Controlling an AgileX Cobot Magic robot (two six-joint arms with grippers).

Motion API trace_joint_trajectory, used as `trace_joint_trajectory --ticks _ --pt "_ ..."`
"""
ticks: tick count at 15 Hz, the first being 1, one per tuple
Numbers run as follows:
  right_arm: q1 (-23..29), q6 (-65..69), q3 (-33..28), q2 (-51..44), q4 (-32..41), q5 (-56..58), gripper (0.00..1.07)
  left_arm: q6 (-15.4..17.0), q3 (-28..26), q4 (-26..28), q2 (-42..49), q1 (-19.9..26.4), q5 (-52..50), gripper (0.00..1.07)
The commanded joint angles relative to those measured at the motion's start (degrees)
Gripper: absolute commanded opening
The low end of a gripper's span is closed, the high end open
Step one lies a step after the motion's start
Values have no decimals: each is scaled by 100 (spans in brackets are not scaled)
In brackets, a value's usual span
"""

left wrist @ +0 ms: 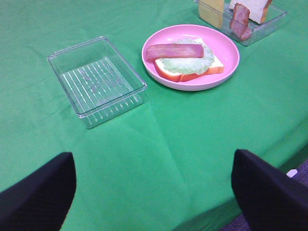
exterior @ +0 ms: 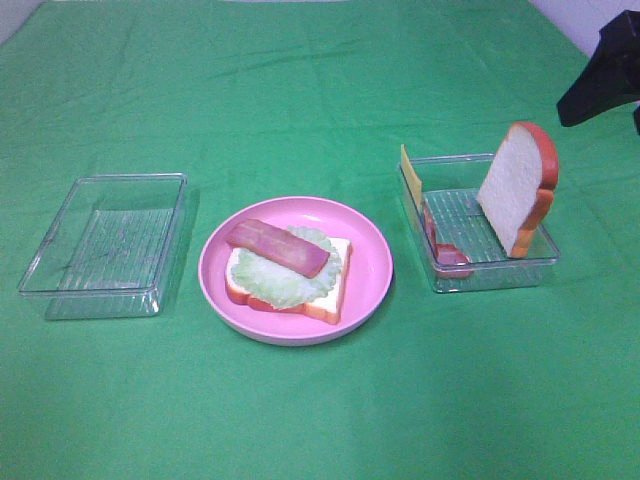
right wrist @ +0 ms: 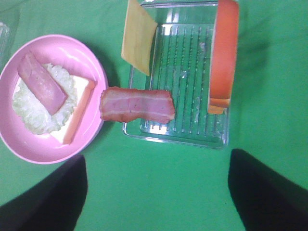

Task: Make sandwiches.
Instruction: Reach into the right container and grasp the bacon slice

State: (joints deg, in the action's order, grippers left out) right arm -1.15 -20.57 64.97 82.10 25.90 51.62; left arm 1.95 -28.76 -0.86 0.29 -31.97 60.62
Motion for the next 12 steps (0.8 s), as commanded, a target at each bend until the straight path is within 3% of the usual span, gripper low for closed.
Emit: trace_joint_trajectory --ticks 1,4,7,12 --pt "447 -103 493 682 -97 275 72 29 17 -46 52 -6 -69 83" --pt "1616 928 1054 1644 -665 252 63 29 17 -46 52 -6 -69 83" --pt "1937 1255 1312 2183 -837 235 61 29 17 -46 52 -6 -69 83" --pt "1931 1501 1896 3151 -877 74 61 29 17 -46 52 -6 -69 83"
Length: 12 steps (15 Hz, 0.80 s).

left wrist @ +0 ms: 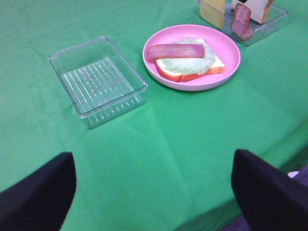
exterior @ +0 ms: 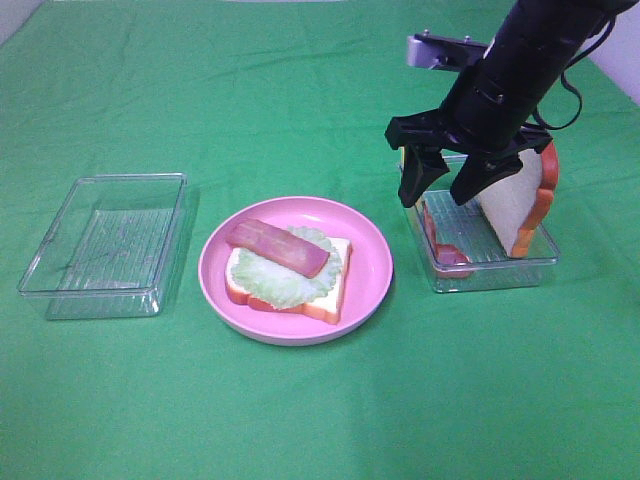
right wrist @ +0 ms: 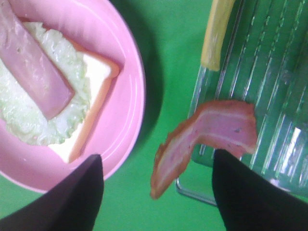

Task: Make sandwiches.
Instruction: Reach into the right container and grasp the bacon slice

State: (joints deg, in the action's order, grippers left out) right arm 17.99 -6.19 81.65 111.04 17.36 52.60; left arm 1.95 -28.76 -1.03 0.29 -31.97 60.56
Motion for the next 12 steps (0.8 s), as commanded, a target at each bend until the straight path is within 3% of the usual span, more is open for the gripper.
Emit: trace_joint_trajectory --ticks 1,3,4,8,12 --pt "17 103 441 516 -46 46 61 29 17 -29 52 -6 -63 83" --pt "17 223 584 716 -103 52 57 29 17 -29 52 -6 -63 83" --pt "17 361 619 819 -292 52 48 29 17 -29 52 -6 -63 83" --pt "17 504 619 837 -642 172 47 29 17 -29 52 -6 -63 83" --pt "17 510 619 882 -625 487 33 29 17 -29 52 -6 -63 83"
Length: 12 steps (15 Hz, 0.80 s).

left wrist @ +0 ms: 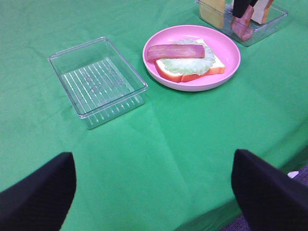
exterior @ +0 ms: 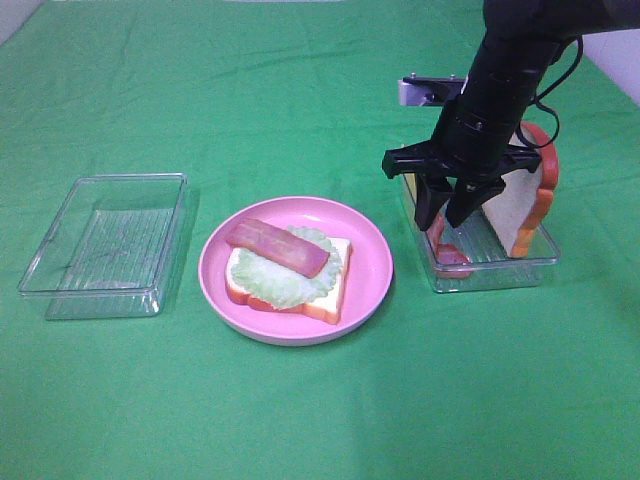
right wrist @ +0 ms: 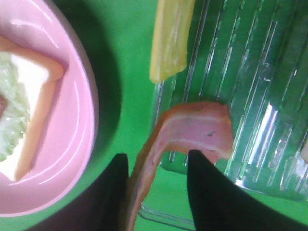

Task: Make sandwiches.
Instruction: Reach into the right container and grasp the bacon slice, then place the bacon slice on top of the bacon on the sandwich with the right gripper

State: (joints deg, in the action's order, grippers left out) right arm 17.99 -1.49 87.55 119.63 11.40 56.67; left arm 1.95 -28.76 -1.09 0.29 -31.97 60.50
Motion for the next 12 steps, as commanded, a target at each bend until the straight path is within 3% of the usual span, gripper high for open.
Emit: trace_joint_trajectory --ticks 1,3,9,12 --pt "17 40 29 23 -29 80 24 29 17 -23 52 -6 -57 83" --pt "17 40 29 17 -17 155 1 29 17 -23 52 -6 -57 83" --pt "17 40 201 -424 29 619 0 29 17 -23 52 -6 -57 83" --pt "17 17 246 -940 487 974 0 29 17 -23 52 -6 -57 83"
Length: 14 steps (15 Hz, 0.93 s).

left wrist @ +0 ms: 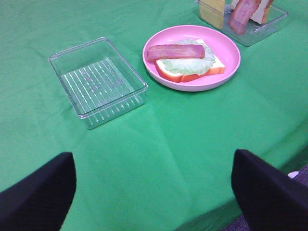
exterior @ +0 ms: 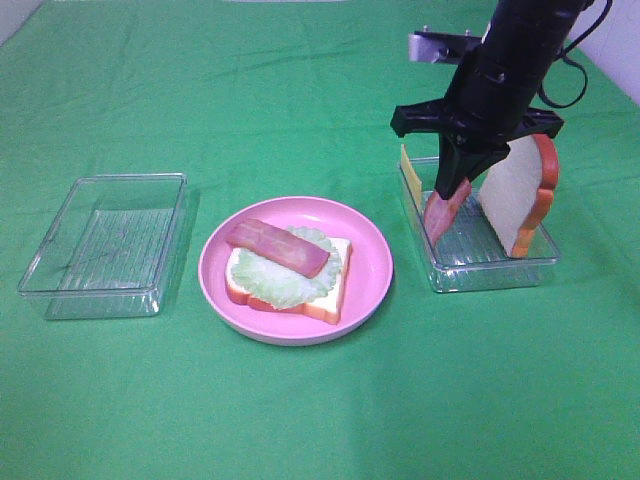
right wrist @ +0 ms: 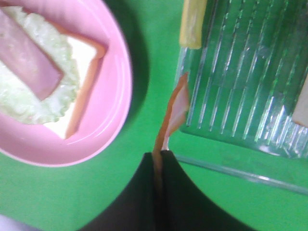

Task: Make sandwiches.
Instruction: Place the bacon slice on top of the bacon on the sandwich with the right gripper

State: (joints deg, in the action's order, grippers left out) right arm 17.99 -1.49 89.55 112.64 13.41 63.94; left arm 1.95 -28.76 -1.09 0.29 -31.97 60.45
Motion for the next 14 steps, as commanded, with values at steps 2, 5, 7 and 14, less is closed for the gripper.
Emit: trace_joint_trajectory --ticks 2,5,7,14 --pt "17 -155 46 -458 865 498 0 29 17 -23 52 -6 -52 83" --pt "23 -602 17 -481 1885 619 0 29 17 -23 52 -6 -52 83" --pt "92 -957 17 -481 2578 395 0 29 17 -23 52 -6 -52 83" --pt "1089 -1123 23 258 3696 -945 0 29 17 -23 52 -6 -52 83"
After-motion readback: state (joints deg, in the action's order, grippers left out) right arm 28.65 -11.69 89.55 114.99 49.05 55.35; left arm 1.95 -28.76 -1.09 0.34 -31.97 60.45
